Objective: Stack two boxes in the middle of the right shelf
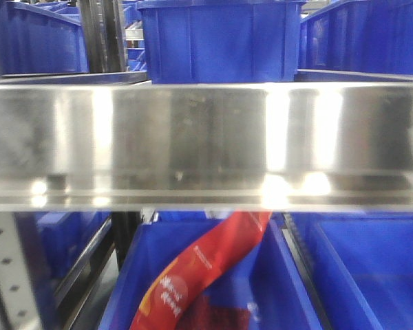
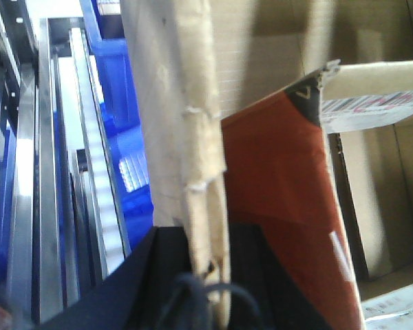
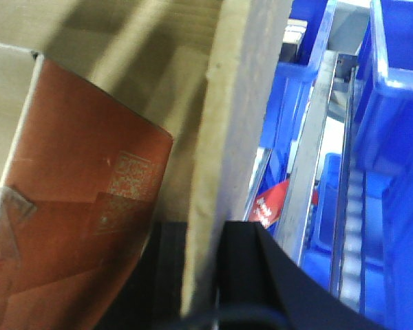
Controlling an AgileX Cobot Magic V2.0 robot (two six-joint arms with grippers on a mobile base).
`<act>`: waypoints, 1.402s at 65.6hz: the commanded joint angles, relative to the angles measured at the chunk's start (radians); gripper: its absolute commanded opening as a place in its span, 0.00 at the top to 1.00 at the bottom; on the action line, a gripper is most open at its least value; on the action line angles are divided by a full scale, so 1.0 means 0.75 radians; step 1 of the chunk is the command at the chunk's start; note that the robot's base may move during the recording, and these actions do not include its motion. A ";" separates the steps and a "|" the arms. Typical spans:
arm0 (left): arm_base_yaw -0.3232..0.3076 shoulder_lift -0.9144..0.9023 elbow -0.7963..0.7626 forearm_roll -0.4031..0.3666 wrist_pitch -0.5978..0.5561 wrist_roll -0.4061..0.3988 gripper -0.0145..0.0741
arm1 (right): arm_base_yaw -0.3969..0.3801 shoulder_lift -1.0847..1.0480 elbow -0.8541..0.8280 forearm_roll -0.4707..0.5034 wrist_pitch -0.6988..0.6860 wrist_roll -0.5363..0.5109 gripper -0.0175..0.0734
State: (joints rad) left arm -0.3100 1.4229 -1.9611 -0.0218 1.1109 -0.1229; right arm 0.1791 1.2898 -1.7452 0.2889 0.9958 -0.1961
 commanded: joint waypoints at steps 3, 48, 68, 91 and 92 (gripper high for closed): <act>0.002 -0.013 -0.017 0.050 -0.073 0.009 0.96 | -0.011 -0.020 -0.015 -0.026 -0.062 -0.018 0.97; 0.002 -0.013 -0.017 0.050 -0.073 0.009 0.96 | -0.011 -0.020 -0.015 -0.026 -0.062 -0.018 0.97; 0.002 -0.013 -0.017 0.050 -0.073 0.009 0.96 | -0.011 -0.020 -0.015 -0.026 -0.062 -0.018 0.97; 0.002 -0.013 -0.017 0.050 -0.080 0.009 0.96 | -0.011 -0.020 -0.015 -0.026 -0.072 -0.018 0.97; 0.002 -0.013 -0.017 0.050 -0.084 0.009 0.96 | -0.011 -0.020 -0.015 -0.026 -0.076 -0.018 0.97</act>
State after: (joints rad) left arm -0.3100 1.4229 -1.9611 -0.0218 1.1109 -0.1229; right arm 0.1791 1.2898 -1.7452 0.2889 0.9958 -0.1961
